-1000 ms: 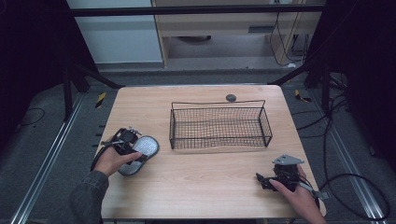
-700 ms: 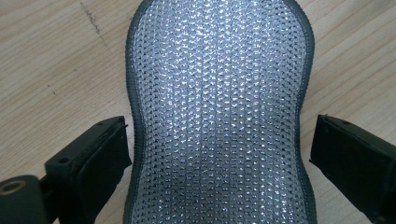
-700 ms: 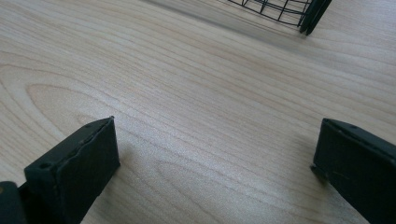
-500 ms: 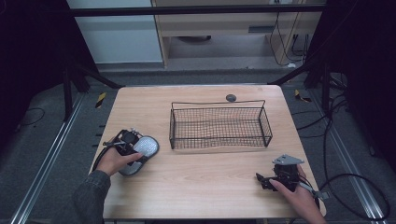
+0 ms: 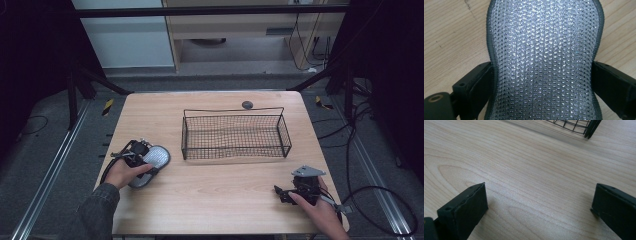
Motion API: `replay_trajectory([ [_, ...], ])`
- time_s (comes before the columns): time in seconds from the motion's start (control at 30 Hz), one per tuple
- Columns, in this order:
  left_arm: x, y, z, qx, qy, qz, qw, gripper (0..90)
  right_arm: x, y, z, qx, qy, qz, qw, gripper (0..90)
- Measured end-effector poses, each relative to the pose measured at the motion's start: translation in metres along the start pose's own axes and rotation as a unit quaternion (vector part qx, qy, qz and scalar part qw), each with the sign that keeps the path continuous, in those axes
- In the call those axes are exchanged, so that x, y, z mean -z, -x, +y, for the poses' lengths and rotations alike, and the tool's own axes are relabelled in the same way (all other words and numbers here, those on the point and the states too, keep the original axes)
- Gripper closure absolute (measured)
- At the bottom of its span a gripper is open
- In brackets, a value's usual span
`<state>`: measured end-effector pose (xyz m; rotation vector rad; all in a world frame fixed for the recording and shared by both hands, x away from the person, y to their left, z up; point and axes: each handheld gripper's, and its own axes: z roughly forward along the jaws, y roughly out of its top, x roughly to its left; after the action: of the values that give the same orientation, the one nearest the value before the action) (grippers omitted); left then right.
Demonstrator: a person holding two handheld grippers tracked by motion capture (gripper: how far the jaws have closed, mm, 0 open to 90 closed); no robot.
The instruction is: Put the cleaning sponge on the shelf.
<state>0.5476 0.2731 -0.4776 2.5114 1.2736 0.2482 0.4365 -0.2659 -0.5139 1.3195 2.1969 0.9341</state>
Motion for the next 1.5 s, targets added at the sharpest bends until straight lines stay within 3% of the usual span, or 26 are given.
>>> replay_trajectory([
  [0.17, 0.003, 0.001, -0.001, -0.008, 0.002, 0.003, 1.0, 10.7, 0.0, 0.0, 0.0, 0.0, 0.0, 0.0, 1.0, 0.3],
  [0.37, 0.013, 0.005, -0.002, -0.019, 0.029, -0.003, 0.9994, 11.8, 0.0, 0.0, 0.0, 0.0, 0.0, 0.0, 1.0, 0.3],
  [0.43, 0.018, 0.006, -0.001, -0.033, 0.037, 0.003, 0.9988, 11.8, 0.0, 0.0, 0.0, 0.0, 0.0, 0.0, 1.0, 0.3],
  [0.7, 0.036, 0.009, -0.001, -0.048, 0.054, 0.015, 0.9973, 12.1, 0.0, 0.0, 0.0, 0.0, 0.0, 0.0, 1.0, 0.3],
  [0.9, 0.054, 0.015, 0.001, -0.081, 0.07, 0.033, 0.9937, 12.2, 0.0, 0.0, 0.0, 0.0, -0.001, 0.0, 1.0, 0.3],
  [1.27, 0.085, 0.028, 0.008, -0.119, 0.103, 0.045, 0.9865, 12.2, 0.0, 0.0, 0.0, 0.0, 0.0, 0.0, 1.0, 0.3],
  [1.3, 0.091, 0.029, 0.012, -0.125, 0.11, 0.051, 0.9848, 12.2, 0.0, 0.0, 0.0, 0.0, 0.0, 0.0, 1.0, 0.3],
  [1.37, 0.094, 0.029, 0.014, -0.126, 0.112, 0.051, 0.9843, 12.2, 0.0, 0.0, 0.0, 0.0, 0.0, 0.0, 1.0, 0.3],
  [1.5, 0.109, 0.031, 0.027, -0.136, 0.125, 0.063, 0.9807, 12.2, 0.0, 0.0, 0.0, 0.0, 0.0, 0.0, 1.0, 0.3],
])
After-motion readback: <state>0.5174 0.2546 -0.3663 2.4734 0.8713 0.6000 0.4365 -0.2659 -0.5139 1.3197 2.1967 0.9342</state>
